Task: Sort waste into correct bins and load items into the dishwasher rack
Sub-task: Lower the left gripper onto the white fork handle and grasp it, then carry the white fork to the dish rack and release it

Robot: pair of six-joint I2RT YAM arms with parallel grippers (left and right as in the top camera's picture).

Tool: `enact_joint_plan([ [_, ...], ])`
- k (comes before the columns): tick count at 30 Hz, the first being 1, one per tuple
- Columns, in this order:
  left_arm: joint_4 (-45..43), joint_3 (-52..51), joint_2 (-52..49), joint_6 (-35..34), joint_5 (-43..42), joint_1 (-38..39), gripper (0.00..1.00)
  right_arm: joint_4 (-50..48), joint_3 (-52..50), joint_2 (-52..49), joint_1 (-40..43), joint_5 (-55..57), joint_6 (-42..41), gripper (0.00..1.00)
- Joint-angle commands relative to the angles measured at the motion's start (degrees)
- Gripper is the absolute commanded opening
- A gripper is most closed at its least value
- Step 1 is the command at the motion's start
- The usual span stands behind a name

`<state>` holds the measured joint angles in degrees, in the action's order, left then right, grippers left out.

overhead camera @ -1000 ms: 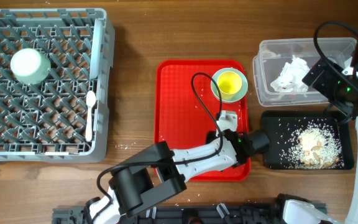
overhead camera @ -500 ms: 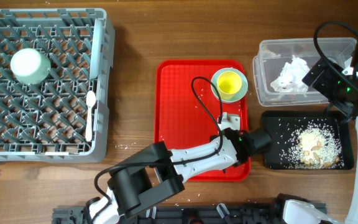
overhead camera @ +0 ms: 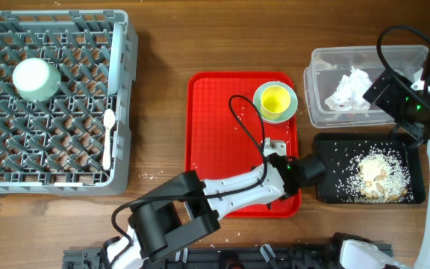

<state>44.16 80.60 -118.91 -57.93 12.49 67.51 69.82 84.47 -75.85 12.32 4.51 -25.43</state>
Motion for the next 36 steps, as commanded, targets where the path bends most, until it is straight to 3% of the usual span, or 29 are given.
enact_joint_plan([
  [1,1.75,-2.69,-3.63,-1.03,-3.96,0.22,0.22,-0.11,0.63,0.31,0.02,-0.28,-0.22,1.00],
  [5,1.79,-2.69,-3.61,-1.01,-3.96,0.22,0.17,-0.11,0.63,0.31,0.02,-0.28,-0.22,1.00],
  [12,1.81,-2.69,-3.43,-1.01,-4.13,0.20,0.18,-0.11,0.63,0.31,0.02,-0.28,-0.22,1.00],
  [15,1.81,-2.67,-3.32,-1.01,-4.15,0.22,0.04,-0.13,0.63,0.31,0.02,-0.28,-0.22,1.00],
  [24,5.33,-2.56,0.35,-0.79,-3.93,-0.96,0.04,-0.11,0.63,0.31,0.02,-0.28,-0.24,1.00],
  [30,17.88,-2.51,9.09,5.64,0.33,-7.82,0.04,-0.11,0.63,0.31,0.02,-0.28,-0.22,1.00],
  [34,28.11,-2.51,18.29,8.90,7.04,-17.00,0.04,-0.11,0.63,0.31,0.02,-0.28,-0.22,1.00],
  [36,29.86,-2.51,23.98,14.38,8.57,-22.91,0.04,-0.13,0.63,0.31,0.02,-0.28,-0.24,1.00],
])
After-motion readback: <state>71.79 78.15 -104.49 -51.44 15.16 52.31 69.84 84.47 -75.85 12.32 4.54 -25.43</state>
